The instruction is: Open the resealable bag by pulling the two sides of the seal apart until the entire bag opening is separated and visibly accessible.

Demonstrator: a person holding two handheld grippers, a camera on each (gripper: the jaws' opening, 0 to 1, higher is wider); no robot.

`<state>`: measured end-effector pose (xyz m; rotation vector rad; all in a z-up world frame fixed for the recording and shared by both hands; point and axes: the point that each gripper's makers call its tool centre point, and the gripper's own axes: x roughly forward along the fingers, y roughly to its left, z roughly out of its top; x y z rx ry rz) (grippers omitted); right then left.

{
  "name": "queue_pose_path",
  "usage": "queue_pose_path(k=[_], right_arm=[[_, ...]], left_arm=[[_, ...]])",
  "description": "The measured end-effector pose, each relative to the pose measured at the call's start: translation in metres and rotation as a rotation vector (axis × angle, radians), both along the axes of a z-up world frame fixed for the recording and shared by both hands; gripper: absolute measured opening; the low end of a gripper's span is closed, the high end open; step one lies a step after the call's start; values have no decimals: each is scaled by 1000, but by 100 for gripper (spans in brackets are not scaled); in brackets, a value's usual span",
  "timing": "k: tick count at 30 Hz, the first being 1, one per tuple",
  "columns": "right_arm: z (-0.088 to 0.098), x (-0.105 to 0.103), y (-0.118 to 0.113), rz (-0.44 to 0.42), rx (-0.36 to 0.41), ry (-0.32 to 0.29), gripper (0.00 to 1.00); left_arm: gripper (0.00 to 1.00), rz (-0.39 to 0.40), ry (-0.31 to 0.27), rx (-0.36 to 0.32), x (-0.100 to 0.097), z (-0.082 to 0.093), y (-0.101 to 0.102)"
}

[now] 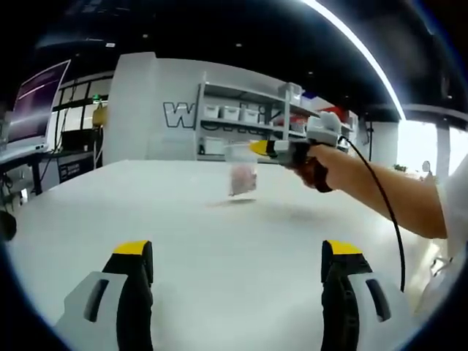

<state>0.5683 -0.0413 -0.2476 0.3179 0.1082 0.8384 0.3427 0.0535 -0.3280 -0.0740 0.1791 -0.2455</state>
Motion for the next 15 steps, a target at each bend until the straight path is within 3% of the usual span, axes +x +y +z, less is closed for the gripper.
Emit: queue_pose_path(k=[6, 15], right_arm=[[0, -12, -2, 5, 45, 20, 0], [3, -35, -3, 21, 59, -1, 0]], left_arm=[[95, -3, 3, -1, 0, 0, -1], [95, -7, 2, -3, 0, 0, -1]])
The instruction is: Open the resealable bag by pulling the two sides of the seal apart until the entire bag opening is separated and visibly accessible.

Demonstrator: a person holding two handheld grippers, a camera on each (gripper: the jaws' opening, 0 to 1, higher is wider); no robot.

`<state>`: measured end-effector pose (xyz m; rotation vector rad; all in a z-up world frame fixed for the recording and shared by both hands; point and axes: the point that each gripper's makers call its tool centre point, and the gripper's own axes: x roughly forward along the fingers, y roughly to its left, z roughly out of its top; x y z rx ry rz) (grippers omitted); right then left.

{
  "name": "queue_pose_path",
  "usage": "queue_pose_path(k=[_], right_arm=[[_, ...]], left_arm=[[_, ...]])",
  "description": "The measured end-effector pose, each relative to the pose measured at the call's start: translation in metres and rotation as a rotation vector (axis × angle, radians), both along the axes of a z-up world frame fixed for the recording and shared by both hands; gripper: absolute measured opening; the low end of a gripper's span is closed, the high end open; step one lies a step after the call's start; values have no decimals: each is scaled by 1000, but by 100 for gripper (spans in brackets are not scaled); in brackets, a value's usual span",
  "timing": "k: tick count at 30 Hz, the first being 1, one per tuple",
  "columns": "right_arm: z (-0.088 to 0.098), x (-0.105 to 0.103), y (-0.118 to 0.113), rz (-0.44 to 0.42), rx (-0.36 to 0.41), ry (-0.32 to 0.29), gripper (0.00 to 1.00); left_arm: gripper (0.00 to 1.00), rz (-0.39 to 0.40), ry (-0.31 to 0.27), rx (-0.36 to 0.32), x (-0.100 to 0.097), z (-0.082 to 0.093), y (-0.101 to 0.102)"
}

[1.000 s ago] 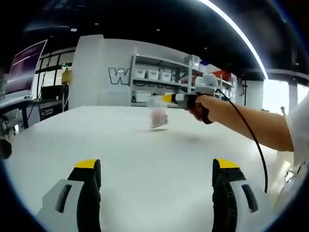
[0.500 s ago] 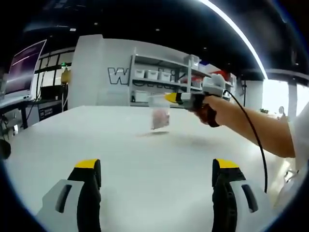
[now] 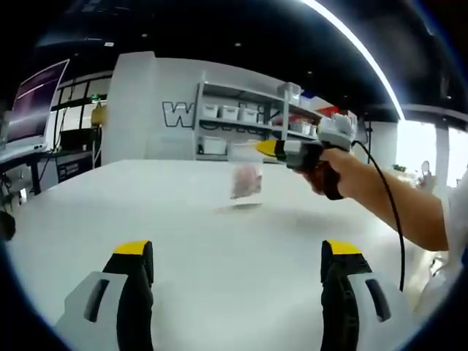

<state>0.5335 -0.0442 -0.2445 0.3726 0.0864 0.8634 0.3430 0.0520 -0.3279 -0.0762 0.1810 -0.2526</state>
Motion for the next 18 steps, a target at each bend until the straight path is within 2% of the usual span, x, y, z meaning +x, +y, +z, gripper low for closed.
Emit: queue_pose_path(k=[10, 18], right_arm=[[3, -31, 0, 22, -8, -40, 0], [-5, -44, 0, 40, 6, -14, 0]], left_arm=[[94, -1, -4, -3, 0, 1, 0], [94, -2, -4, -5, -1, 2, -1]])
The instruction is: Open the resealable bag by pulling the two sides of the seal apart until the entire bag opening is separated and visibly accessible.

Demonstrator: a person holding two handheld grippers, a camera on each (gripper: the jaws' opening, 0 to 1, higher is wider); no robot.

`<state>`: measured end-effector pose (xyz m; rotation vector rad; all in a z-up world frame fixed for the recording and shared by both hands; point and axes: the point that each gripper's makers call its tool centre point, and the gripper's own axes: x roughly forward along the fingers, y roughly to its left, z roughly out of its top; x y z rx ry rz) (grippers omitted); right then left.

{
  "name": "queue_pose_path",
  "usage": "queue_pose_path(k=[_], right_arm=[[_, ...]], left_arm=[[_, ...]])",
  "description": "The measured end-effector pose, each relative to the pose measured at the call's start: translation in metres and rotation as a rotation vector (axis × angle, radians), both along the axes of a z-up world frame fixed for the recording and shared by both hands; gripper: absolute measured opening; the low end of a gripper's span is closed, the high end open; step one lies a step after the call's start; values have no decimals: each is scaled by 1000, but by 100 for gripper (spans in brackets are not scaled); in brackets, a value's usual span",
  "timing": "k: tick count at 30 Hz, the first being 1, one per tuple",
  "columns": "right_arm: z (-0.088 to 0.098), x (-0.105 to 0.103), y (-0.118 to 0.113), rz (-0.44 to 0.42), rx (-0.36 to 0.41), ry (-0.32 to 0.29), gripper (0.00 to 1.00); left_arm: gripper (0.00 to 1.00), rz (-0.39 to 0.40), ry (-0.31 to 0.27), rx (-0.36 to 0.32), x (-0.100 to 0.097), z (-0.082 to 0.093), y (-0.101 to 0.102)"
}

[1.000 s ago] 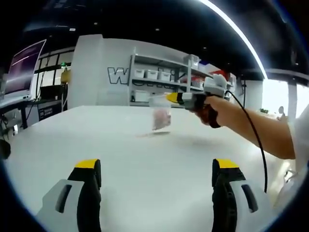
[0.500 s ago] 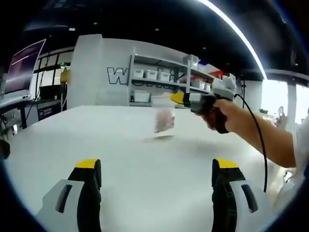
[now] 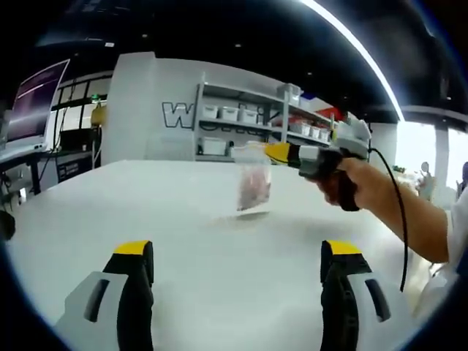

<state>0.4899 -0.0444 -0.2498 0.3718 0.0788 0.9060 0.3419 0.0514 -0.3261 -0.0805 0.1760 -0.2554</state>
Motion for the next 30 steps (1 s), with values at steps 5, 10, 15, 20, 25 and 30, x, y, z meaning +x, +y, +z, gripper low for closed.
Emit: queue_pose_path(k=[5, 10, 15, 20, 25, 30], right_arm=[[2, -7, -3, -1, -2, -12, 0], [4, -17, -4, 1, 1, -27, 0], [4, -26, -4, 8, 8, -30, 0], [6, -35, -3, 15, 4, -44, 0], [7, -40, -4, 19, 8, -47, 0], [6, -46, -3, 28, 25, -36, 0]], left_arm=[[94, -1, -1, -3, 0, 1, 0], [94, -6, -4, -10, -2, 2, -2], [94, -14, -4, -20, -3, 2, -5], [94, -14, -4, -24, -4, 3, -5], [94, -16, -5, -27, -4, 3, -6], [94, -21, -6, -31, -5, 4, -8]])
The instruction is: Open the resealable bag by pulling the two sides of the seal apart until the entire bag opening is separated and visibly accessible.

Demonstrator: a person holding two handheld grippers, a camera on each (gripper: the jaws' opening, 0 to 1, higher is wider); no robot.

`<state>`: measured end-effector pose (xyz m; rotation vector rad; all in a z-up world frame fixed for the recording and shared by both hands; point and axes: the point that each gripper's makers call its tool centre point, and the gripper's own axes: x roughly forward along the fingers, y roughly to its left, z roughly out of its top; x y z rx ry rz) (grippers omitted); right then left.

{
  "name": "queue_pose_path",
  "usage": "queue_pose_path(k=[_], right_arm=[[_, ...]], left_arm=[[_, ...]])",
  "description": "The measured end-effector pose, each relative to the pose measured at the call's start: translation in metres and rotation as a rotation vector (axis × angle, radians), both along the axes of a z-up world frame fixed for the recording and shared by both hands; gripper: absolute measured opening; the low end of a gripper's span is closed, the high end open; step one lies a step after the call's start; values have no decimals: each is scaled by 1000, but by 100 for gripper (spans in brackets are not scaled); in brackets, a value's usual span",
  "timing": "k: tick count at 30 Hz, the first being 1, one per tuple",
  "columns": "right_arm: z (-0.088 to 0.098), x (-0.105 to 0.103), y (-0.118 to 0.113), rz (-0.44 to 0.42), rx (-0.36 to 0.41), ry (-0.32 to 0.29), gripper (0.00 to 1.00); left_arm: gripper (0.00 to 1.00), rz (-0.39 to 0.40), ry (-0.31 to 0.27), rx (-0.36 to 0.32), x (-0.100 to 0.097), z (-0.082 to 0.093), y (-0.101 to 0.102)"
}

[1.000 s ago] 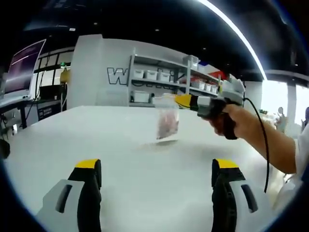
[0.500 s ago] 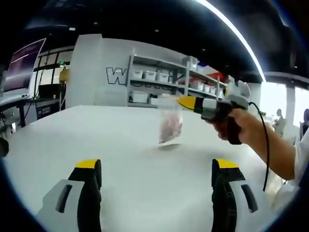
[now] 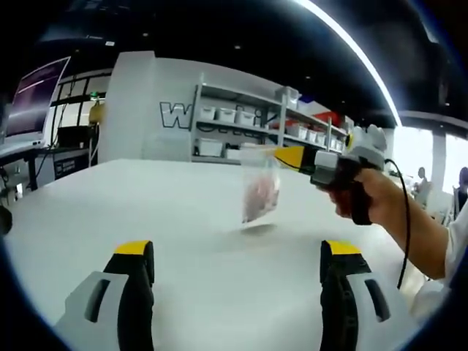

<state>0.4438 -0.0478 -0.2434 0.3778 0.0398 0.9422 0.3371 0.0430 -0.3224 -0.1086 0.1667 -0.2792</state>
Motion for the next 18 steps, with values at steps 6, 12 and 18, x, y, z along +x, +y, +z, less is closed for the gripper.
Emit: queue_pose_path(k=[6, 12, 18], right_arm=[[-2, -9, 3, 14, 7, 3, 0], [-2, -16, 4, 23, 20, 9, 0], [-3, -21, 7, 34, 35, 17, 0]], left_arm=[[93, -14, -1, -17, -2, 2, -5], [92, -32, -7, -39, -5, 7, -10], [91, -79, -28, -97, -11, 21, -23]])
